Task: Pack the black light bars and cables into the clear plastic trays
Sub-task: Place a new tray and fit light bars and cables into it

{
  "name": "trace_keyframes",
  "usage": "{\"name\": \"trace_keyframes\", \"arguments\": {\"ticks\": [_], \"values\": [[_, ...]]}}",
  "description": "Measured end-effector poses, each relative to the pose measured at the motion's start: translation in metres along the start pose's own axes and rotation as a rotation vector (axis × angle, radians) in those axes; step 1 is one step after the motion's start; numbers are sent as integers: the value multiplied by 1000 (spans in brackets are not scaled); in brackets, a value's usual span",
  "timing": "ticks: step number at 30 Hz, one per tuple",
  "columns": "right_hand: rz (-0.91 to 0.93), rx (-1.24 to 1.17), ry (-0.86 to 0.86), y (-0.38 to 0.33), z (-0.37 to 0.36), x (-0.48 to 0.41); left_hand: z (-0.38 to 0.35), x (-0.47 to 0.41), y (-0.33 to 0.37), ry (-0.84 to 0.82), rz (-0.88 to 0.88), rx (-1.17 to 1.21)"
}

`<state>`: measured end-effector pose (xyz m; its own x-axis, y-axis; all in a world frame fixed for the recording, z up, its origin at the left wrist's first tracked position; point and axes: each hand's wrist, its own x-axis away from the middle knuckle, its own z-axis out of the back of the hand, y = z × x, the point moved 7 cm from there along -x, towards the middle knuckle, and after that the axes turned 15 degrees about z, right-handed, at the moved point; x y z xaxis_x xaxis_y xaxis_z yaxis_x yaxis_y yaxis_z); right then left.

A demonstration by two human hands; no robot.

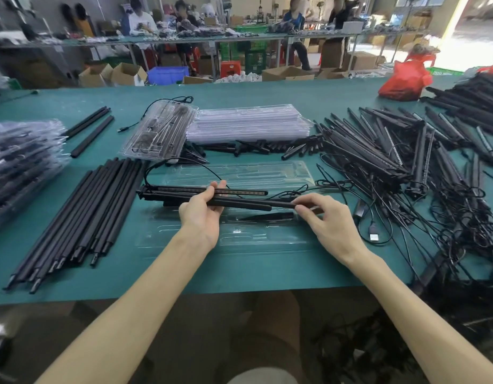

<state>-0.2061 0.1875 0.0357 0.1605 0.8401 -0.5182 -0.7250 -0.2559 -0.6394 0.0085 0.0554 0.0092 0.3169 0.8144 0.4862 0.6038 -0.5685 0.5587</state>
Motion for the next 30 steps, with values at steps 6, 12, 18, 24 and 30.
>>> {"name": "trace_keyframes", "arguments": {"ticks": [6,12,18,24,30], "values": [[-4,-10,24,0,-1,1,2,-1,-1,-10,-13,-6],[13,11,15,1,-3,2,3,0,-2,-27,-50,-46],[55,39,-27,-3,-5,0,4,1,-4,-20,-58,-74],[46,110,75,-2,5,1,6,2,6,18,-73,-150],[-1,121,112,4,9,2,33,-2,61,154,-149,-47]]}}
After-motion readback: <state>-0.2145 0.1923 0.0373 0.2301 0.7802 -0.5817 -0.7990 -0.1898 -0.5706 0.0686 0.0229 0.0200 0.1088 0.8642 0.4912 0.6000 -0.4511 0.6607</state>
